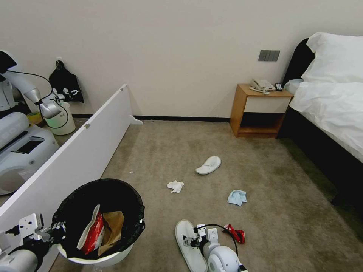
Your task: Pick up the trash bin, then pick up the garbage from the floor and place it into the trash bin.
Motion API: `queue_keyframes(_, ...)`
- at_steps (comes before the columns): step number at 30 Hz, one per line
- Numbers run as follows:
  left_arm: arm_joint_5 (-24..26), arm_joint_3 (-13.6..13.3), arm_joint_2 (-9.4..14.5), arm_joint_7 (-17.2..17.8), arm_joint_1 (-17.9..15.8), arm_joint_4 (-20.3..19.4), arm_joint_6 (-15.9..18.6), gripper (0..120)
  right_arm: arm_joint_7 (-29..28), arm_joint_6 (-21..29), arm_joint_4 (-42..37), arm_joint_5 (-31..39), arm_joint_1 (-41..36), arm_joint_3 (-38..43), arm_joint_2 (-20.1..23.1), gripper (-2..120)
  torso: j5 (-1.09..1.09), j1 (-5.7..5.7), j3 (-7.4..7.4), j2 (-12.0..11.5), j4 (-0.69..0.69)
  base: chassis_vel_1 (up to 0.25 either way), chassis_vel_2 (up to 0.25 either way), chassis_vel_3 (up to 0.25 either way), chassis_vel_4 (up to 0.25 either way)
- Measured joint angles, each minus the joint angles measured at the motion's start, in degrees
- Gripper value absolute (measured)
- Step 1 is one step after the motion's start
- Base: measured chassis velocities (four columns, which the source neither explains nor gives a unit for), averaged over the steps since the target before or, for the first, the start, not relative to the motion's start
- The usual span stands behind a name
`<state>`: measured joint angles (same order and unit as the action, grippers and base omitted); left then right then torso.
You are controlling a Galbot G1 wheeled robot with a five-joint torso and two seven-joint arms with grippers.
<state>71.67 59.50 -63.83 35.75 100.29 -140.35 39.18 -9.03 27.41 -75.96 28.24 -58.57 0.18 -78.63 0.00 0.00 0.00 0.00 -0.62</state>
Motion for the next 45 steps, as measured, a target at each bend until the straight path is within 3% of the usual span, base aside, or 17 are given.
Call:
queue_keyframes(4, 0.0, 0.0, 0.0, 0.0, -0.1, 0.0, 0.0, 3, 0.5, 0.2, 2.1, -0.1, 1.0, 0.0, -0.7, 78, 0.01, 0.0, 0.0, 0.0, 0.0, 0.0, 0.0, 0.0, 0.0)
queue_keyframes(13, 0.0, 0.1, -0.1, 0.0, 0.0, -0.1, 0.0, 3, 0.7, 1.1, 5.9, 0.1, 2.8, 0.2, -2.1, 40, 0.0, 0.0, 0.0, 0.0, 0.0, 0.0, 0.0, 0.0, 0.0)
queue_keyframes(25, 0.1, 0.2, -0.1, 0.0, 0.1, -0.3, 0.0, 3, 0.6, 1.3, 5.4, 0.4, 2.2, 0.3, -1.7, 0, 0.0, 0.0, 0.0, 0.0, -0.01, 0.0, 0.0, 0.0, 0.0)
queue_keyframes(33, 0.2, 0.2, -0.1, 0.0, 0.2, -0.4, 0.0, 3, 0.6, 1.4, 5.1, 0.8, 2.0, 0.3, -1.4, 0, 0.0, 0.0, 0.0, 0.0, 0.0, 0.0, 0.0, 0.0, 0.0)
queue_keyframes(39, 0.3, 0.0, -0.1, 0.0, 0.2, -0.5, 0.0, 3, 0.7, 0.2, 0.2, 2.5, 0.6, 1.1, -0.3, 0, 0.0, 0.0, 0.0, 0.0, 0.0, 0.0, 0.0, 0.0, 0.0)
queue_keyframes(45, 1.3, -0.6, 0.6, -0.1, 0.2, -0.4, 0.0, 3, 2.9, -7.0, -8.7, 1.4, -1.9, 4.7, 3.0, 0, 0.0, 0.0, 0.0, 0.0, -0.01, 0.0, 0.0, 0.0, 0.0)
